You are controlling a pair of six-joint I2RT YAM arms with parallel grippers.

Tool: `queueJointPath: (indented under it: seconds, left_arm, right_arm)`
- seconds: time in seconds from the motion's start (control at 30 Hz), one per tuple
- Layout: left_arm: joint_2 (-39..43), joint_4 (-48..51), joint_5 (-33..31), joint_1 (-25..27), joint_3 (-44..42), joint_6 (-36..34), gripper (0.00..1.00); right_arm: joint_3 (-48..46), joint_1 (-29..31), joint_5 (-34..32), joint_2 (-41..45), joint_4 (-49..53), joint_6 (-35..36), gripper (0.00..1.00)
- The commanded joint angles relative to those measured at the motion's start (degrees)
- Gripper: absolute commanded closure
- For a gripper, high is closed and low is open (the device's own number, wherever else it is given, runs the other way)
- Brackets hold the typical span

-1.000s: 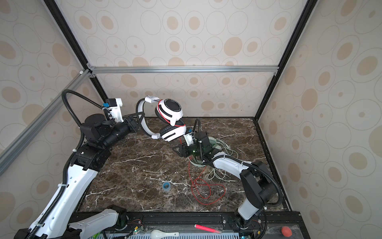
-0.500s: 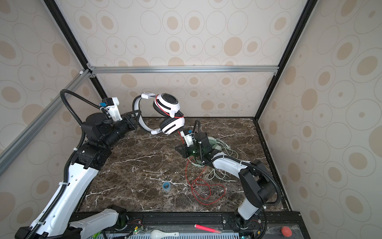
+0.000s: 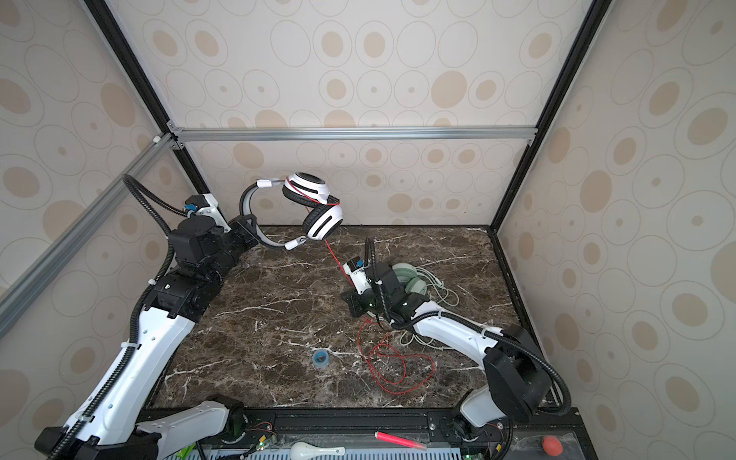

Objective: Wrap the headphones

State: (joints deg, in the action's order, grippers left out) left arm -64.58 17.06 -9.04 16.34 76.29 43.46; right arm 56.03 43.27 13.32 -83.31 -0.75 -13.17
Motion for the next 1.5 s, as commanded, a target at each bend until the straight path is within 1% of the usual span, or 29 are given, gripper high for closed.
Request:
queueJointPath:
  seconds: [0.0, 0.17, 0.33, 0.4, 0.53, 0.67, 0.73, 0.8, 0.9, 0.97, 1.07, 1.3, 1.47]
  left_arm:
    - [0.23, -4.82, -4.88, -0.6, 0.7, 4.86, 1.0]
    - [-2.16, -4.18, -8.65, -0.81, -2.4, 5.36, 1.0]
    - [-4.28, -4.92, -11.16, -0.7, -5.87, 3.61, 1.0]
    - [-4.71, -5.51, -12.01, -0.45, -7.47, 1.35, 1.0]
    - [-5.45, -4.6, -16.21, 1.42, -10.26, -4.48, 1.0]
    - [-7.09, -3.15, -22.14, 5.79, -12.32, -12.71, 1.0]
    - [-6.51, -2.93, -23.93, 7.8, -13.69, -15.65, 1.0]
    - [-5.38, -2.61, -24.45, 9.23, -15.02, -18.24, 1.0]
    - [-3.54, -2.04, -22.18, 10.55, -16.44, -23.19, 1.0]
    - [-1.98, -1.43, -18.49, 10.91, -17.3, -26.4, 1.0]
    - [-0.28, 1.05, -14.17, 11.02, -17.8, -28.77, 1.0]
    - [2.33, 5.12, -9.33, 11.04, -17.86, -32.27, 1.0]
    - [3.19, 6.05, -2.75, 11.06, -16.84, -34.33, 1.0]
  right_arm:
    - [2.58, 3.02, -6.35, 1.89, 9.89, 5.13, 1.0]
    - [5.44, 7.94, -12.52, 3.83, 17.08, 7.18, 1.0]
    - [7.77, 11.58, -17.21, 5.87, 22.08, 7.5, 1.0]
    - [10.22, 12.6, -18.7, 5.58, 25.32, 8.53, 1.0]
    - [16.9, 13.76, -20.75, 3.56, 31.83, 11.82, 1.0]
    - [25.36, 14.29, -22.75, -0.45, 40.08, 16.34, 1.0]
    - [28.97, 14.29, -23.65, -2.2, 43.33, 18.39, 1.0]
    - [31.97, 14.29, -24.82, -3.67, 45.29, 19.98, 1.0]
    - [35.98, 14.27, -26.92, -5.8, 47.71, 22.61, 0.99]
    - [38.07, 14.22, -28.84, -7.29, 48.84, 24.3, 0.98]
    - [41.49, 14.21, -31.06, -9.61, 50.54, 26.12, 0.96]
    - [47.27, 14.24, -36.96, -13.01, 53.12, 29.44, 0.91]
    - [50.56, 14.19, -39.27, -15.16, 54.28, 31.09, 0.91]
